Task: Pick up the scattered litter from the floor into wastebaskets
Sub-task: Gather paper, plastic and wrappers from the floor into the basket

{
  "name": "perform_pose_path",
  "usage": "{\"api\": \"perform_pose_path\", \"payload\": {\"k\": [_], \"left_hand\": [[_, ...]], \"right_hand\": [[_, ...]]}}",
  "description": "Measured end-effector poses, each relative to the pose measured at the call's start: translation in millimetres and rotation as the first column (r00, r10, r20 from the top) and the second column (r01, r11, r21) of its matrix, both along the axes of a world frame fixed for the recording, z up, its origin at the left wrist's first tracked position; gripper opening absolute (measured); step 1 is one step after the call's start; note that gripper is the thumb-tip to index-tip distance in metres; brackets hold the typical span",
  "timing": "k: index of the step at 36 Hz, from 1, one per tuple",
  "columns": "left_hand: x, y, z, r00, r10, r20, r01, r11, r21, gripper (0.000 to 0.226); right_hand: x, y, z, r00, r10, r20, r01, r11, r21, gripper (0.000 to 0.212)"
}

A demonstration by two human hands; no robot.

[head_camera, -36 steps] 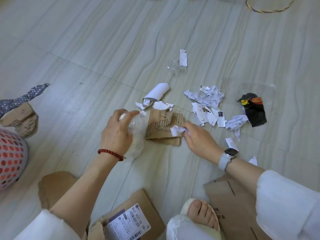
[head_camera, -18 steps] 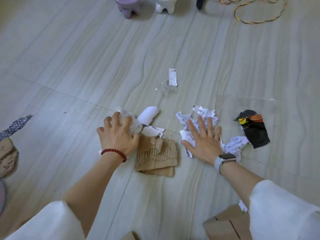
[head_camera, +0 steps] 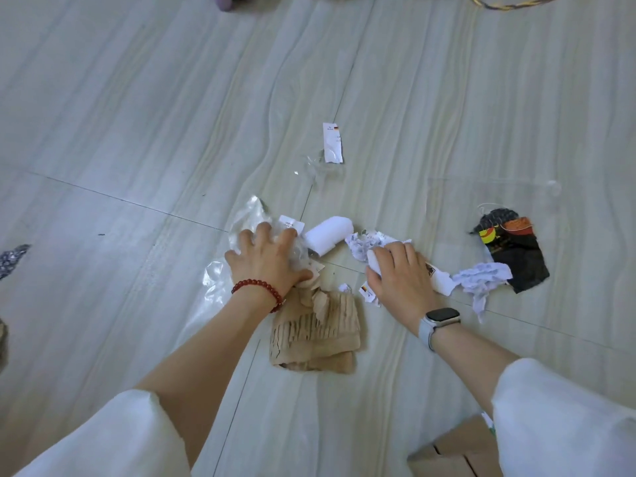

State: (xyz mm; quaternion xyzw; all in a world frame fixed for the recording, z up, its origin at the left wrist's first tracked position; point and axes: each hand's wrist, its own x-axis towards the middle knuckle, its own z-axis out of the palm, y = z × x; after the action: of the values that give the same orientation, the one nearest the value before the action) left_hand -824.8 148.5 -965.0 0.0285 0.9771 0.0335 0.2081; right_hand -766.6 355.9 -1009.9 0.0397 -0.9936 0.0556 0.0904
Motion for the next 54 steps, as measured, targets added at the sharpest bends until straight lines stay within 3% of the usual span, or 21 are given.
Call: {"api": "perform_pose_path", "payload": {"k": [2, 5, 10, 14, 18, 25, 32, 34, 36, 40, 44, 46, 49, 51, 52, 54], "left_hand": [[4.1, 3.5, -1.0, 0.999, -0.051, -0.012, 0.051, 0.999, -0.020, 0.052], [13.3, 4.9, -3.1, 0.992, -0.116, -0.053, 0.115, 0.993, -0.033, 0.033], [23.5, -3.0, -2.7, 0.984, -0.167, -0.056, 0.167, 0.986, 0.012, 0.035], [28.6, -26.4, 4.4, 0.996, -0.058, -0.064, 0.065, 0.992, 0.111, 0.033], [31.9, -59.8, 37.9, 0.980, 0.096, -0.177, -0.041, 0.955, 0.295, 0.022], [22.7, -141.0, 140.5, 0.885, 0.215, -0.413, -0.032, 0.913, 0.406, 0.010], [53.6, -251.0, 252.4, 0.678, 0.406, -0.613, 0.018, 0.824, 0.566, 0.027], [70.6, -285.3, 279.3, 0.578, 0.467, -0.669, 0.071, 0.788, 0.611, 0.038], [89.7, -316.8, 301.4, 0.445, 0.545, -0.710, 0.116, 0.751, 0.650, 0.032], [128.0, -379.9, 315.4, 0.206, 0.797, -0.568, 0.051, 0.571, 0.819, 0.014], [166.1, -426.5, 301.1, 0.073, 0.838, -0.540, 0.030, 0.540, 0.841, 0.017], [178.8, -443.5, 279.6, 0.131, 0.740, -0.659, -0.025, 0.667, 0.744, 0.018], [194.3, -468.5, 228.1, 0.495, 0.460, -0.737, -0.160, 0.882, 0.443, 0.024], [206.0, -476.5, 200.2, 0.742, 0.394, -0.542, -0.297, 0.918, 0.261, 0.028], [211.5, -476.6, 190.3, 0.826, 0.376, -0.419, -0.357, 0.925, 0.126, 0.030], [217.5, -474.0, 179.4, 0.920, 0.299, -0.255, -0.326, 0.943, -0.071, 0.037]], "right_hand": [[-4.1, -2.6, 7.8, 0.997, 0.020, 0.073, -0.022, 1.000, 0.018, 0.015], [-4.4, -8.1, 19.2, 0.964, 0.027, 0.263, -0.023, 1.000, -0.017, 0.037], [1.1, -12.7, 33.1, 0.904, -0.138, 0.404, 0.256, 0.933, -0.254, 0.024], [7.3, -15.1, 53.0, 0.916, -0.204, 0.345, 0.351, 0.824, -0.444, 0.019], [-2.5, -25.6, 85.6, 0.921, -0.251, 0.297, 0.382, 0.727, -0.570, 0.013], [-36.7, -108.5, 170.6, 0.962, -0.053, 0.267, 0.244, 0.605, -0.758, 0.022], [-49.2, -251.4, 257.0, 0.966, 0.178, 0.188, 0.092, 0.440, -0.893, 0.022], [-45.6, -291.7, 279.0, 0.969, 0.214, 0.127, 0.028, 0.417, -0.909, 0.031], [-38.2, -327.5, 298.1, 0.964, 0.257, 0.067, -0.042, 0.397, -0.917, 0.032], [-22.8, -386.3, 315.1, 0.937, 0.350, 0.002, -0.133, 0.362, -0.923, 0.025], [-10.2, -431.2, 318.2, 0.921, 0.389, -0.010, -0.153, 0.337, -0.929, 0.021], [-4.5, -450.8, 318.0, 0.922, 0.388, -0.007, -0.137, 0.310, -0.941, 0.023], [5.2, -476.6, 314.4, 0.909, 0.416, -0.012, -0.145, 0.290, -0.946, 0.021], [12.4, -491.8, 311.0, 0.894, 0.448, -0.011, -0.156, 0.288, -0.945, 0.018], [15.8, -499.0, 309.1, 0.884, 0.466, -0.011, -0.166, 0.292, -0.942, 0.016], [22.6, -512.2, 305.5, 0.863, 0.504, -0.033, -0.219, 0.314, -0.924, 0.016]]}}
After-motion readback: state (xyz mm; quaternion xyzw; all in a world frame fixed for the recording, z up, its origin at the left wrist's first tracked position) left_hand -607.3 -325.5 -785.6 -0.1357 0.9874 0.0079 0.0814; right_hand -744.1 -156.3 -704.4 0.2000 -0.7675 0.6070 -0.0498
